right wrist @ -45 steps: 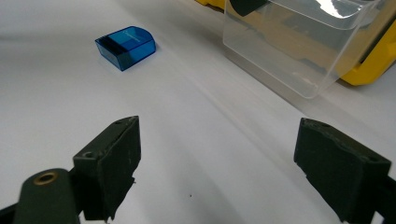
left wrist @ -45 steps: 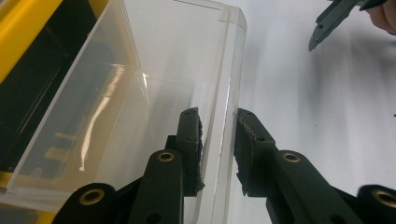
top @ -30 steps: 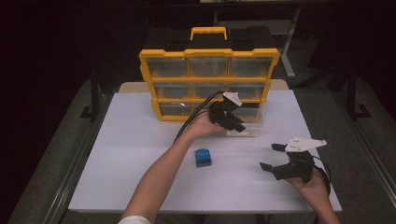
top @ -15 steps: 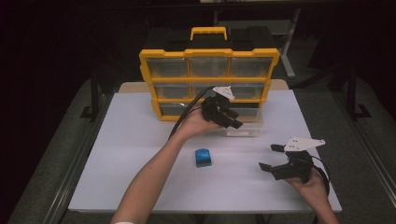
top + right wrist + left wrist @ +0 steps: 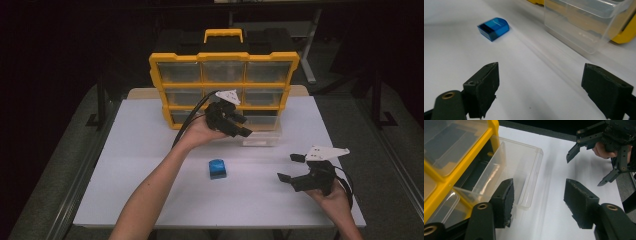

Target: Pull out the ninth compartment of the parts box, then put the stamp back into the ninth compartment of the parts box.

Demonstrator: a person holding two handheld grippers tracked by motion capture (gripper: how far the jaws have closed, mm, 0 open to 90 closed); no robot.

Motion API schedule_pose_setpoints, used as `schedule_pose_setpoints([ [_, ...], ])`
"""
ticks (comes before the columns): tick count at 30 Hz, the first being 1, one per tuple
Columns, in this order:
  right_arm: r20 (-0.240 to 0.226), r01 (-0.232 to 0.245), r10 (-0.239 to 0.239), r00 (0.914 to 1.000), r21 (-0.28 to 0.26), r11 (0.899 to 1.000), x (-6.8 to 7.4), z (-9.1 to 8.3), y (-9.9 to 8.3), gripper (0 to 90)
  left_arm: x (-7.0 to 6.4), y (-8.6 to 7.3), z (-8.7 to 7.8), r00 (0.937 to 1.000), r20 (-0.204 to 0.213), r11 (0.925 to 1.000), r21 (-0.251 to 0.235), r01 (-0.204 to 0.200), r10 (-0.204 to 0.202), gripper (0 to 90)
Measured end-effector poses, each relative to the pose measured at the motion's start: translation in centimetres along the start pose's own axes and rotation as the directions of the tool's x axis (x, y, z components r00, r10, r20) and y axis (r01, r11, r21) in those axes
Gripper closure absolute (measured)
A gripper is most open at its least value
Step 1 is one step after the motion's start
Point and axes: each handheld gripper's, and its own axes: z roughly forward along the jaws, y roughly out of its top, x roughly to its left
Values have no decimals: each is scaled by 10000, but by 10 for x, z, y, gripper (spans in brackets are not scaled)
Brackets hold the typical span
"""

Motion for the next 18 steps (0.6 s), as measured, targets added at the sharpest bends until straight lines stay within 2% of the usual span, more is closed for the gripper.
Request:
schedule_pose_setpoints([
  [2,-37,31,-31,10000,-112,9999,1,-1,1,139,-5,-3,-9,9999,-157,9998,-196,37,-40,389],
  [5,-64,10,-10,10000,36,10000,2,0,1,139,-7,-5,-19,9996,-274,9995,-315,11,-19,379],
  [7,-64,14,-13,10000,148,9999,2,2,0,139,-10,-8,-25,9994,-324,9987,-494,141,-157,379],
  [10,-85,18,-16,10000,265,9996,3,1,-2,139,-14,-14,-33,9984,-561,9987,-503,91,-119,373],
  [12,-68,39,-38,10000,283,9996,3,1,-2,139,-14,-14,-33,9984,-561,9987,-503,91,-119,372],
  [13,-96,30,-28,9999,262,9997,4,1,-1,138,-18,-22,-41,9973,-733,9987,-510,67,-105,365],
  [18,-142,65,-61,9999,301,9995,6,3,1,139,-22,-33,-55,9956,-930,9985,-554,19,-71,348],
])
